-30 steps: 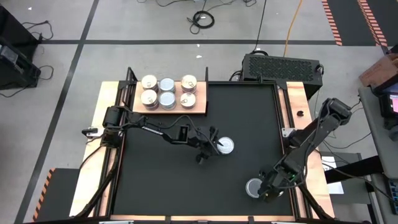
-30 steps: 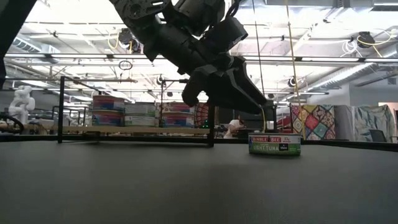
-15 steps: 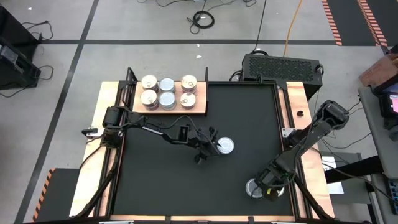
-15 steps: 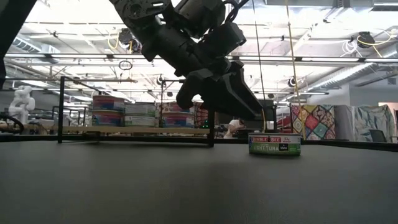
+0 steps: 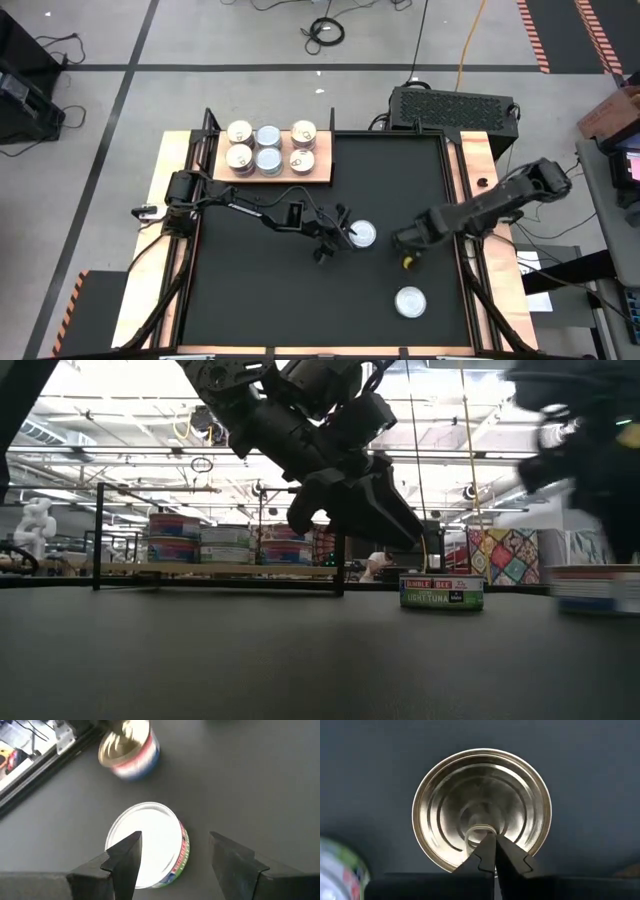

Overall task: Stack canned seafood by type on shelf
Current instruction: Stack the blue tuna can on top of the blue tuna on the shelf

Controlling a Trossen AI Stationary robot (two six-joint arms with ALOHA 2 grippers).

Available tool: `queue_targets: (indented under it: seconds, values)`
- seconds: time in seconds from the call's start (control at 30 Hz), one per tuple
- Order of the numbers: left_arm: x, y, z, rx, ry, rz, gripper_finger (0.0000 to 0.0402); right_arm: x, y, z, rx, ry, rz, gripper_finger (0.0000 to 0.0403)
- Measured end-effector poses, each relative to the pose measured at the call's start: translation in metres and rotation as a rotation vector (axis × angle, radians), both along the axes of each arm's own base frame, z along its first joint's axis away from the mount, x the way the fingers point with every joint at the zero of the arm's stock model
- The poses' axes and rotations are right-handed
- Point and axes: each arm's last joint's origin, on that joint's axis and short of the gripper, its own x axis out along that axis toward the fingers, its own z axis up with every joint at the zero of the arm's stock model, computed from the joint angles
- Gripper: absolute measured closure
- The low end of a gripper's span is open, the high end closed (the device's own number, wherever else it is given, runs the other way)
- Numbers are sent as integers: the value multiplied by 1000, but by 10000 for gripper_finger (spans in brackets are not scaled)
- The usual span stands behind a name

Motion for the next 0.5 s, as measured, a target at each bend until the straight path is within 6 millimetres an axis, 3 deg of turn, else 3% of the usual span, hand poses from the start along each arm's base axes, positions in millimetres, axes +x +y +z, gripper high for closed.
queue_targets:
  seconds: [0.2,0.5]
  values:
    - [0,4,0,48,-7,68,176,32,-40,-2,-81,-198,64,402]
    - [-6,6,9,98,35,129,176,60,-109,0,-190,-436,113,402]
